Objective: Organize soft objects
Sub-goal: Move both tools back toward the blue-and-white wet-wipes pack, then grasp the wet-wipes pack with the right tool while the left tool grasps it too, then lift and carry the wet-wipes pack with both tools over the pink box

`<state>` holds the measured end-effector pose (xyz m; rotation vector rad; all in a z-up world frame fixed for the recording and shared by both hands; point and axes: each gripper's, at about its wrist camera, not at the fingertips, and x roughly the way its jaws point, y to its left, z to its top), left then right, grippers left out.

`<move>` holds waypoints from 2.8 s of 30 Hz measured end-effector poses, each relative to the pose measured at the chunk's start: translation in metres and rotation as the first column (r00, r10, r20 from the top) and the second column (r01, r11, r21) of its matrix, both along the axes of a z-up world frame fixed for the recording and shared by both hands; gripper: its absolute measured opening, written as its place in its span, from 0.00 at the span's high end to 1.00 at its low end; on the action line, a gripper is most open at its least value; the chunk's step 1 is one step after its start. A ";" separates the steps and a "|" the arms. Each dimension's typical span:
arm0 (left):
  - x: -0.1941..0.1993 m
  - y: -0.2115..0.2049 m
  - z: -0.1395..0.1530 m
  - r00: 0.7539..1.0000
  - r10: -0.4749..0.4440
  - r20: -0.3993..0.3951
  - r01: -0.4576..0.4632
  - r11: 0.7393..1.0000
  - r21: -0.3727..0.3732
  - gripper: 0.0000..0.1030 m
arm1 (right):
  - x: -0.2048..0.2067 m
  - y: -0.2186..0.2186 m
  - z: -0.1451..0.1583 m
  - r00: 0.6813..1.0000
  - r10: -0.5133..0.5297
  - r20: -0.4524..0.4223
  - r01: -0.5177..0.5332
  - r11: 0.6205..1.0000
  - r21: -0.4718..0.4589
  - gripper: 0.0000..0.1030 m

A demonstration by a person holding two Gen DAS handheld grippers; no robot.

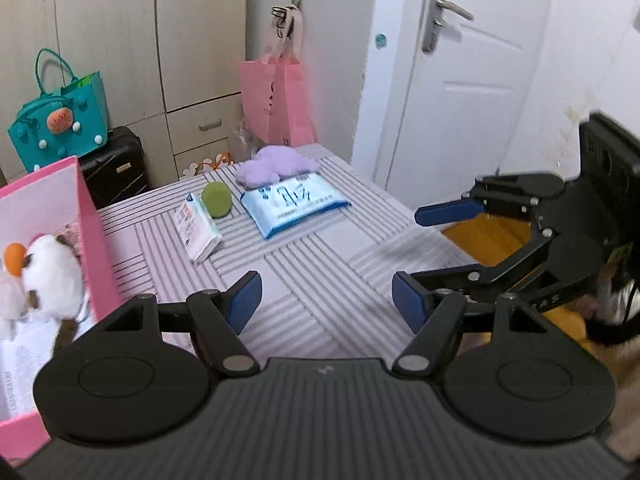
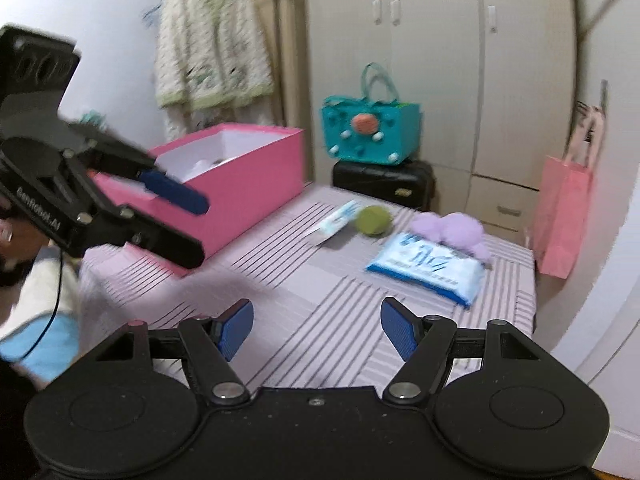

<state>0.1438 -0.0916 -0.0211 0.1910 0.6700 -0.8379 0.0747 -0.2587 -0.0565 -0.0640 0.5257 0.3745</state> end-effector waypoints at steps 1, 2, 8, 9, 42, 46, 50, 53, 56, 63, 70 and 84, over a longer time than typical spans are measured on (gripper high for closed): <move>0.007 -0.004 -0.004 1.000 0.010 0.003 -0.010 1.000 -0.017 0.31 | 0.006 -0.006 -0.004 1.000 -0.016 0.016 0.016 1.000 0.012 0.27; 0.013 -0.008 -0.008 1.000 0.024 0.001 -0.024 0.999 -0.029 0.31 | 0.013 -0.012 -0.009 0.999 -0.035 0.031 0.034 0.999 0.016 0.27; 0.042 -0.034 -0.029 0.993 0.103 0.055 -0.099 0.992 -0.073 0.32 | 0.061 -0.052 -0.035 0.989 -0.151 0.000 0.150 0.985 0.085 0.27; 0.047 -0.039 -0.032 0.992 0.115 0.055 -0.110 0.991 -0.083 0.32 | 0.069 -0.058 -0.038 0.985 -0.171 -0.005 0.171 0.981 0.088 0.27; 0.153 -0.110 -0.096 0.907 0.363 -0.214 -0.385 0.920 -0.070 0.43 | 0.165 -0.104 -0.079 0.943 -0.259 -0.209 0.310 0.912 0.267 0.66; 0.155 -0.108 -0.100 0.893 0.371 -0.256 -0.401 0.913 -0.073 0.45 | 0.161 -0.105 -0.083 0.944 -0.242 -0.224 0.301 0.911 0.282 0.64; 0.160 -0.108 -0.101 0.892 0.346 -0.291 -0.383 0.920 -0.080 0.52 | 0.160 -0.110 -0.086 0.951 -0.207 -0.230 0.273 0.910 0.311 0.64; 0.161 -0.109 -0.102 0.890 0.314 -0.331 -0.364 0.926 -0.103 0.53 | 0.161 -0.113 -0.088 0.956 -0.175 -0.238 0.253 0.900 0.356 0.64; 0.157 -0.112 -0.102 0.894 0.315 -0.319 -0.364 0.926 -0.103 0.54 | 0.160 -0.110 -0.089 0.957 -0.177 -0.232 0.251 0.903 0.349 0.64; 0.142 -0.112 -0.100 0.894 0.301 -0.333 -0.351 0.931 -0.100 0.54 | 0.154 -0.106 -0.084 0.965 -0.179 -0.193 0.241 0.894 0.377 0.66; 0.119 -0.101 -0.095 0.898 0.282 -0.339 -0.339 0.933 -0.119 0.54 | 0.141 -0.099 -0.081 0.969 -0.172 -0.179 0.229 0.897 0.378 0.66; 0.060 -0.064 -0.075 0.944 0.188 -0.270 -0.236 0.959 -0.159 0.54 | 0.083 -0.069 -0.061 0.969 -0.191 -0.154 0.235 0.899 0.369 0.63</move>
